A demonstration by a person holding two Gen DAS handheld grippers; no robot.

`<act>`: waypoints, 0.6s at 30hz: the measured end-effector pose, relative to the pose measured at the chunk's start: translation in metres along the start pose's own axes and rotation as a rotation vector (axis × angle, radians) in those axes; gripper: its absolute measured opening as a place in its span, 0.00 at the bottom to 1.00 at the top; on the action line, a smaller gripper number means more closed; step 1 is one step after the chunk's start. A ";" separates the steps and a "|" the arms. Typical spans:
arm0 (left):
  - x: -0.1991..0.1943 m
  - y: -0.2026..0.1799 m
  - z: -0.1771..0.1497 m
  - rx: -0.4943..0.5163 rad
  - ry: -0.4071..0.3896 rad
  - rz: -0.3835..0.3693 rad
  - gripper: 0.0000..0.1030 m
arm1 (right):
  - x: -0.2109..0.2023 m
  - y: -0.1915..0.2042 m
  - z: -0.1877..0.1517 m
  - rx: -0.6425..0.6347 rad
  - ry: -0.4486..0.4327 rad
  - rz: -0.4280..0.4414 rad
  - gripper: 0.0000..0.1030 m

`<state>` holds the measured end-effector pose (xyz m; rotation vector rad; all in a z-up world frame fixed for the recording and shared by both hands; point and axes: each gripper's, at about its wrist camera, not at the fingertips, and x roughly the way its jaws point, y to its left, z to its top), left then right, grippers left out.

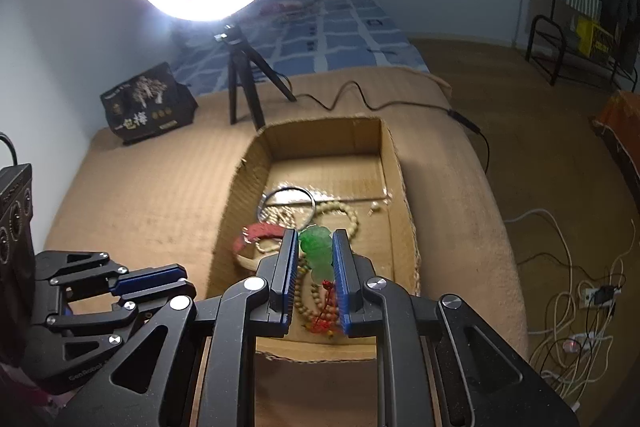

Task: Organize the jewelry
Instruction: 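Open left tool releasing pearl while right tool releases jade pendant into box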

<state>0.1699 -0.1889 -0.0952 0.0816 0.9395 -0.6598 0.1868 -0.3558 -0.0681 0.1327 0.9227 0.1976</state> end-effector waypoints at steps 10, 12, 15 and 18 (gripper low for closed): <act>0.011 -0.001 -0.001 -0.020 0.001 0.011 0.09 | 0.010 -0.009 -0.006 0.032 0.034 -0.013 0.15; 0.010 -0.001 0.000 -0.022 -0.004 0.014 0.09 | 0.010 -0.009 -0.007 0.033 0.033 -0.017 0.15; 0.007 -0.002 0.000 -0.022 -0.012 0.023 0.09 | 0.009 -0.008 -0.005 0.033 0.029 -0.027 0.15; 0.006 -0.002 0.001 -0.024 -0.015 0.035 0.18 | 0.009 -0.007 -0.005 0.035 0.028 -0.035 0.29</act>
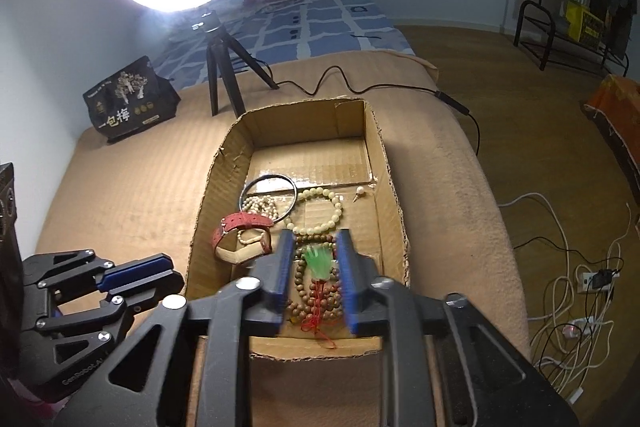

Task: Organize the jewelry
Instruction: 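Open left tool releasing pearl while right tool releases jade pendant into box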

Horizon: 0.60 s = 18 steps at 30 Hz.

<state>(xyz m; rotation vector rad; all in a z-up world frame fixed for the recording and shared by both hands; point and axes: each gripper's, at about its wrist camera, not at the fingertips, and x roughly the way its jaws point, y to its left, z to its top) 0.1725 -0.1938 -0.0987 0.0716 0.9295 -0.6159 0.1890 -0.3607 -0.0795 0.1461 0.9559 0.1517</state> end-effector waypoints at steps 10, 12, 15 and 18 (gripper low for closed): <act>-0.014 0.003 0.003 -0.017 -0.041 0.028 0.46 | -0.006 0.004 0.001 0.021 -0.028 -0.044 0.66; -0.019 0.003 0.002 -0.014 -0.047 0.032 0.46 | -0.009 0.007 0.001 0.014 -0.034 -0.052 0.66; -0.026 0.001 0.001 -0.004 -0.055 0.039 0.46 | -0.014 0.012 0.002 0.003 -0.041 -0.069 0.67; -0.035 0.000 -0.002 0.001 -0.066 0.044 0.51 | -0.020 0.018 0.001 0.001 -0.049 -0.075 0.67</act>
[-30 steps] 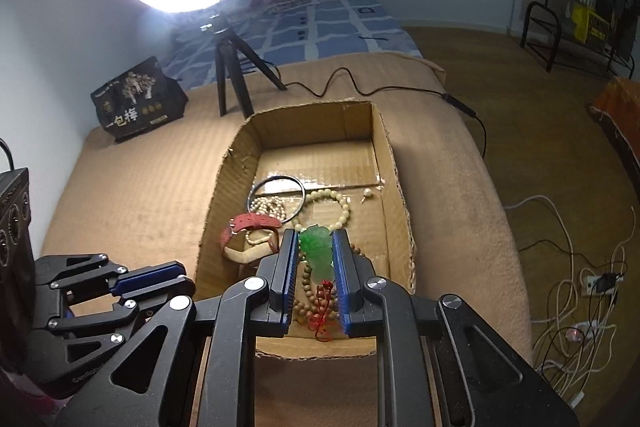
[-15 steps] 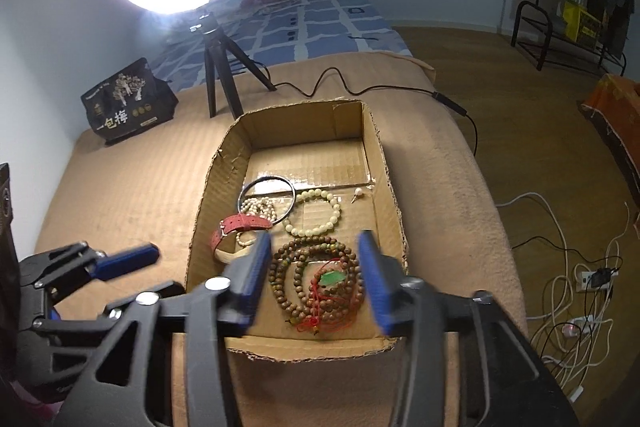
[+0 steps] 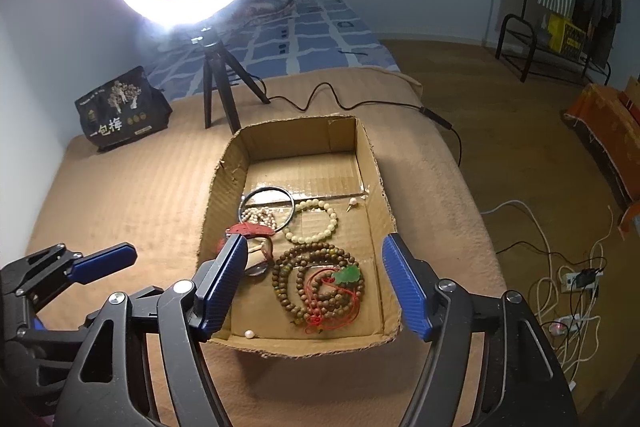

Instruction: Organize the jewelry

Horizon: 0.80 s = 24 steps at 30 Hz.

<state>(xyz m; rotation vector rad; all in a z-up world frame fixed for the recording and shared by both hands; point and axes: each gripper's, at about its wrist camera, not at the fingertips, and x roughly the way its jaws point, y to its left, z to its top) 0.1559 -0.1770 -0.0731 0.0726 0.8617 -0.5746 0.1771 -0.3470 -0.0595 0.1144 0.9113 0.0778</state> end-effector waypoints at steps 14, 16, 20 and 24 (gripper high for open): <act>-0.073 0.006 -0.018 0.018 -0.102 0.042 0.68 | -0.053 0.019 -0.017 0.025 -0.082 -0.031 0.68; -0.085 0.007 -0.023 0.030 -0.122 0.057 0.70 | -0.059 0.024 -0.018 0.016 -0.096 -0.036 0.73; -0.103 0.008 -0.033 0.052 -0.150 0.090 0.75 | -0.075 0.037 -0.026 0.005 -0.139 -0.063 0.78; -0.118 0.008 -0.045 0.059 -0.165 0.115 0.79 | -0.087 0.049 -0.035 -0.004 -0.168 -0.065 0.78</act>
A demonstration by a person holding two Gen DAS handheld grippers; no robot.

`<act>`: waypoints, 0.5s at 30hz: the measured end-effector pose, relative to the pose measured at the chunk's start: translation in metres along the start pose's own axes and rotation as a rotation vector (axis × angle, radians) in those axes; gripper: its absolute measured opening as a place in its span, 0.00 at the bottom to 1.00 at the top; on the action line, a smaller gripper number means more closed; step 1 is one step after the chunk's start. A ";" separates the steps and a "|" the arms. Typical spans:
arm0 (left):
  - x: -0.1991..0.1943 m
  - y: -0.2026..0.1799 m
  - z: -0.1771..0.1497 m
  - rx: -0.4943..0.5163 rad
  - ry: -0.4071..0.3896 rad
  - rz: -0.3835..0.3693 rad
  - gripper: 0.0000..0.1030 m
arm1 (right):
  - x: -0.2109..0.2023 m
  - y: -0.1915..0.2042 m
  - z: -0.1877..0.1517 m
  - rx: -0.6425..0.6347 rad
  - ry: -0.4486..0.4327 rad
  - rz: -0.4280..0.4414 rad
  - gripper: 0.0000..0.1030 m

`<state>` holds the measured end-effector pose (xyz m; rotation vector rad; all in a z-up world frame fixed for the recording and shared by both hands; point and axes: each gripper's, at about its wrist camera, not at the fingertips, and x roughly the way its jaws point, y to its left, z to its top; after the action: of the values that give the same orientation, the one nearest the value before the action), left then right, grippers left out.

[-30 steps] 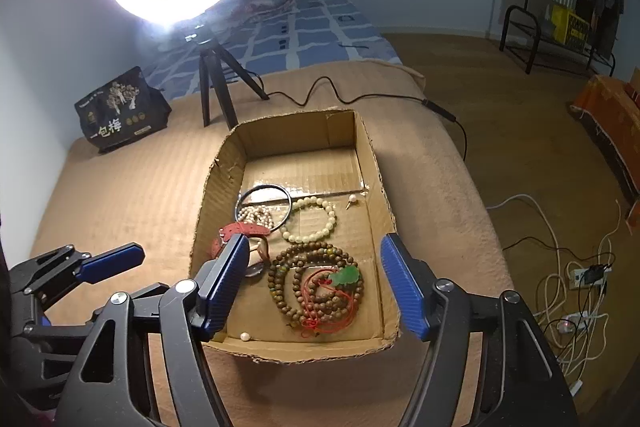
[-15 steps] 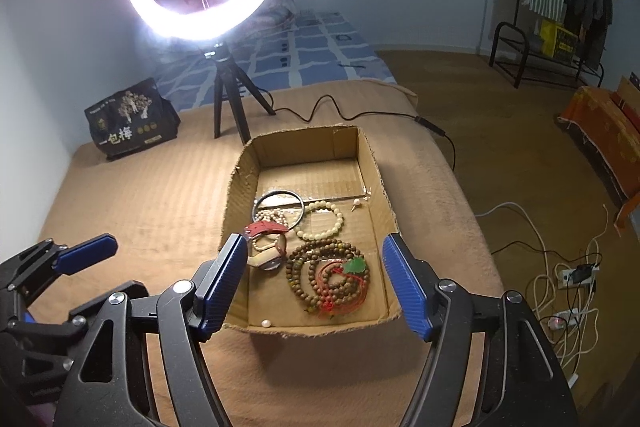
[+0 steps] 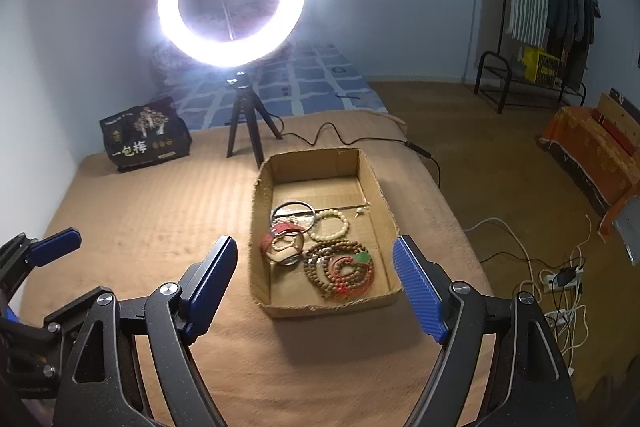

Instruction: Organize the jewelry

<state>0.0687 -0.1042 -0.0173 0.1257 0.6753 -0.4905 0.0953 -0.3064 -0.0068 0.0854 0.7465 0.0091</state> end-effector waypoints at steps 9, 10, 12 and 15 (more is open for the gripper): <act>-0.036 -0.008 -0.008 0.029 -0.046 0.028 0.94 | -0.026 0.016 -0.014 -0.001 -0.077 -0.002 0.78; -0.041 -0.010 -0.008 0.027 -0.061 0.032 0.99 | -0.028 0.018 -0.015 -0.002 -0.083 -0.003 0.79; -0.047 -0.012 -0.008 0.030 -0.086 0.038 0.99 | -0.030 0.020 -0.017 -0.012 -0.092 -0.013 0.79; -0.049 -0.014 -0.008 0.046 -0.088 0.059 0.99 | -0.029 0.023 -0.018 -0.038 -0.093 -0.026 0.79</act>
<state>0.0244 -0.0951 0.0074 0.1662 0.5727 -0.4526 0.0622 -0.2831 0.0012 0.0402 0.6539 -0.0052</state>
